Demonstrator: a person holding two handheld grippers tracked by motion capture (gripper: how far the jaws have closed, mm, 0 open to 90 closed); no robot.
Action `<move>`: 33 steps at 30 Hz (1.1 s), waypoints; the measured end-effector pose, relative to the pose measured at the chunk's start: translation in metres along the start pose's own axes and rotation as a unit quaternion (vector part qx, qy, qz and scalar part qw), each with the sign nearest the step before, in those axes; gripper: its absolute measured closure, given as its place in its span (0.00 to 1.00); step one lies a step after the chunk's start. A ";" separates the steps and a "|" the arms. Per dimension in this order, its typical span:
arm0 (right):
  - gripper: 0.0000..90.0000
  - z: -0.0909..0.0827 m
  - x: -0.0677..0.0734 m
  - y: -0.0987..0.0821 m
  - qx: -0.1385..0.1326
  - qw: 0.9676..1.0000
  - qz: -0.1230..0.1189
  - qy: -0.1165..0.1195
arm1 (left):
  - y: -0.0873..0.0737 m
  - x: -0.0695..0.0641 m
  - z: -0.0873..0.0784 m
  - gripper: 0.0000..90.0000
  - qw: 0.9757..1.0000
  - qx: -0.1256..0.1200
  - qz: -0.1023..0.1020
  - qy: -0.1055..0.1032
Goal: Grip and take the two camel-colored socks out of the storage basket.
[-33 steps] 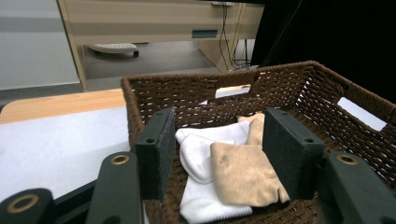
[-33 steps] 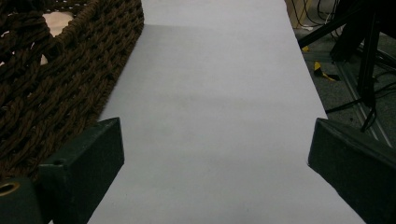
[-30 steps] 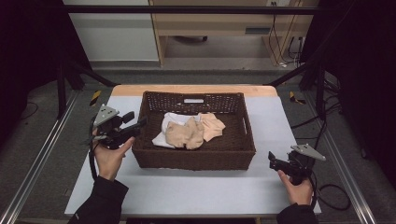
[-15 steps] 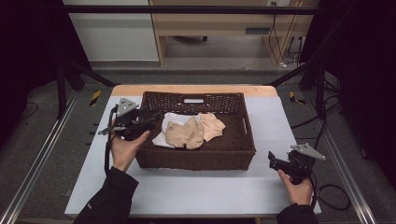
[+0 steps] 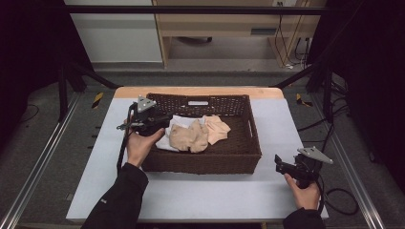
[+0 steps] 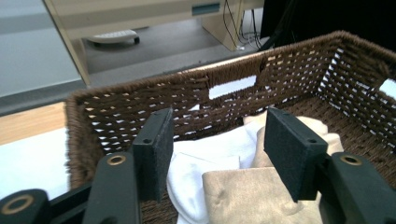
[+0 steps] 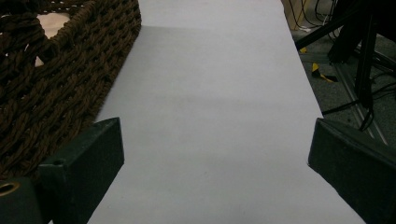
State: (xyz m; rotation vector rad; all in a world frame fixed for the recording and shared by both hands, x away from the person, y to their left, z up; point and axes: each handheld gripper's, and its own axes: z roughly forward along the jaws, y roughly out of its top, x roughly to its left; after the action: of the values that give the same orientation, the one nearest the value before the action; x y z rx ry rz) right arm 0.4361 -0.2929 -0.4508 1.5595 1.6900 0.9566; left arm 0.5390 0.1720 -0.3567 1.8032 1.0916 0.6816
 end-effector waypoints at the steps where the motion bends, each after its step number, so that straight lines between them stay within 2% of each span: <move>1: 0.04 0.000 0.000 0.000 0.000 1.000 0.000 0.000 | -0.001 0.000 0.005 0.48 1.000 0.007 0.005 0.005; 6: 0.04 0.000 0.000 0.000 0.001 1.000 0.000 -0.001 | -0.007 -0.001 0.022 0.50 0.999 0.034 0.009 0.008; 8: 0.04 0.000 0.000 0.000 0.000 1.000 0.002 -0.001 | -0.009 -0.001 0.026 0.50 1.000 0.028 0.006 0.005; 15: 0.04 0.000 0.000 0.000 0.000 1.000 0.001 0.000 | -0.017 -0.005 0.045 0.51 0.999 0.048 0.016 0.007; 18: 0.04 0.000 -0.001 0.000 0.000 1.000 0.001 0.000 | -0.019 -0.005 0.048 0.51 0.998 0.055 0.023 0.009; 21: 0.04 0.000 0.000 0.000 0.000 1.000 0.001 0.000 | -0.024 -0.002 0.050 0.51 0.998 0.065 0.023 0.017; 24: 0.04 0.000 0.001 -0.001 0.003 1.000 -0.001 0.001 | -0.027 0.000 0.052 0.51 0.998 0.068 0.009 0.016; 29: 0.04 0.001 0.002 -0.001 0.002 1.000 -0.005 0.001 | -0.032 -0.005 0.056 0.53 0.995 0.092 0.034 0.023; 33: 0.04 0.001 0.001 -0.002 0.002 1.000 -0.005 0.000 | -0.035 -0.008 0.059 0.55 0.992 0.117 0.048 0.025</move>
State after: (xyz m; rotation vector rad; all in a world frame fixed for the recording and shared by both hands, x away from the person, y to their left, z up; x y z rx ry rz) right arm 0.4357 -0.2919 -0.4524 1.5522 1.6997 0.9497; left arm 0.5682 0.1480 -0.4145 2.0594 1.1632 0.6812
